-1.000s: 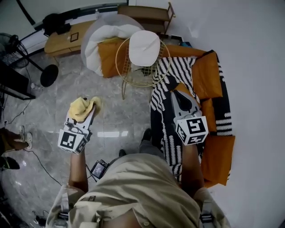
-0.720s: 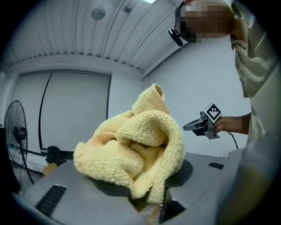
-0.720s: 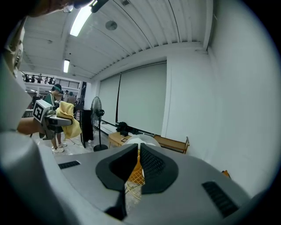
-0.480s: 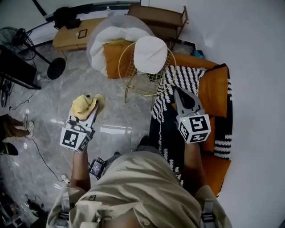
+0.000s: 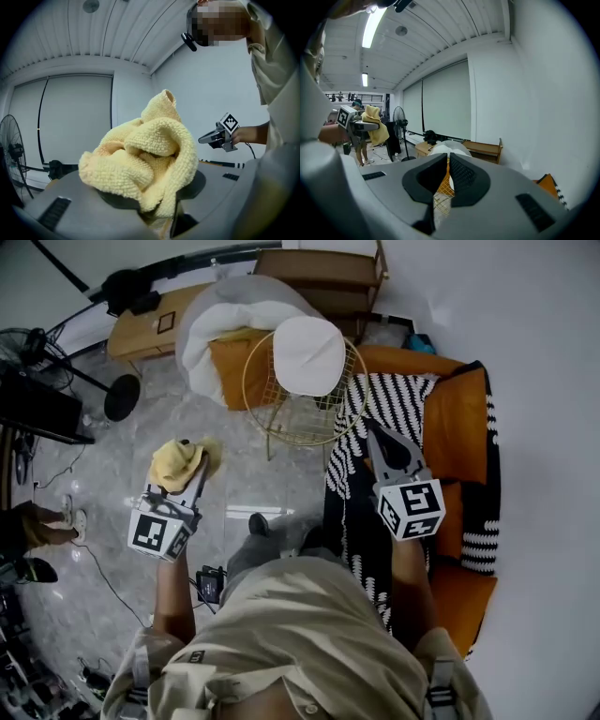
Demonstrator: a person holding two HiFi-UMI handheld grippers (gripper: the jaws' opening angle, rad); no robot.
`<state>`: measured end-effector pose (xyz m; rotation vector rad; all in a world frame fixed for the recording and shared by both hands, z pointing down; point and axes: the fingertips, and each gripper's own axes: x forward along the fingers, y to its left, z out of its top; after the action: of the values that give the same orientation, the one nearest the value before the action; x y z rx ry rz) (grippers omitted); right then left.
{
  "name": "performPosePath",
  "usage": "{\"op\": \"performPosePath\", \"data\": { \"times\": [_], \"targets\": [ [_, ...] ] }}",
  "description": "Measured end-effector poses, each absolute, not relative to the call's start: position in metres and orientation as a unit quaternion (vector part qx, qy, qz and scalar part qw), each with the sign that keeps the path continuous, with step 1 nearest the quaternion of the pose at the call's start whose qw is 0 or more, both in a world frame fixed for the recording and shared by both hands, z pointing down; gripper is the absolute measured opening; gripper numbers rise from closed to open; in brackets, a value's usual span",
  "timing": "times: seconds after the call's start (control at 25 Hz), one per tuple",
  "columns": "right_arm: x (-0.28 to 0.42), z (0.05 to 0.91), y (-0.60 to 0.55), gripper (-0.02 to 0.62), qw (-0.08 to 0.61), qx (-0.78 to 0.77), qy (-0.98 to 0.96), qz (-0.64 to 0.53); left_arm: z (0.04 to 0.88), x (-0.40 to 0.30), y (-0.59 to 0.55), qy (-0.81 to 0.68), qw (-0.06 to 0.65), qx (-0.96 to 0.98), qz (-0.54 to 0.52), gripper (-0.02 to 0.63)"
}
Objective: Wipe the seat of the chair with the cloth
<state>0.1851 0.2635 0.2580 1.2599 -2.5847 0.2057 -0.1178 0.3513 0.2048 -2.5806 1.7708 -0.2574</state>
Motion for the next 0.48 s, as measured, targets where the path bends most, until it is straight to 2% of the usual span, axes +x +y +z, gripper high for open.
{"op": "performPosePath", "data": {
  "times": [0.32,0.48],
  "targets": [
    [0.199,0.272,0.23,0.028,0.149,0.497,-0.851,0.086,0.23,-0.125,0.268,0.51,-0.018,-0.856,-0.076,0.178],
    [0.197,0.257,0.214,0.028,0.155,0.534,-0.827,0.083,0.217,-0.128,0.215,0.473,-0.006,-0.879,-0.055,0.178]
  ]
}}
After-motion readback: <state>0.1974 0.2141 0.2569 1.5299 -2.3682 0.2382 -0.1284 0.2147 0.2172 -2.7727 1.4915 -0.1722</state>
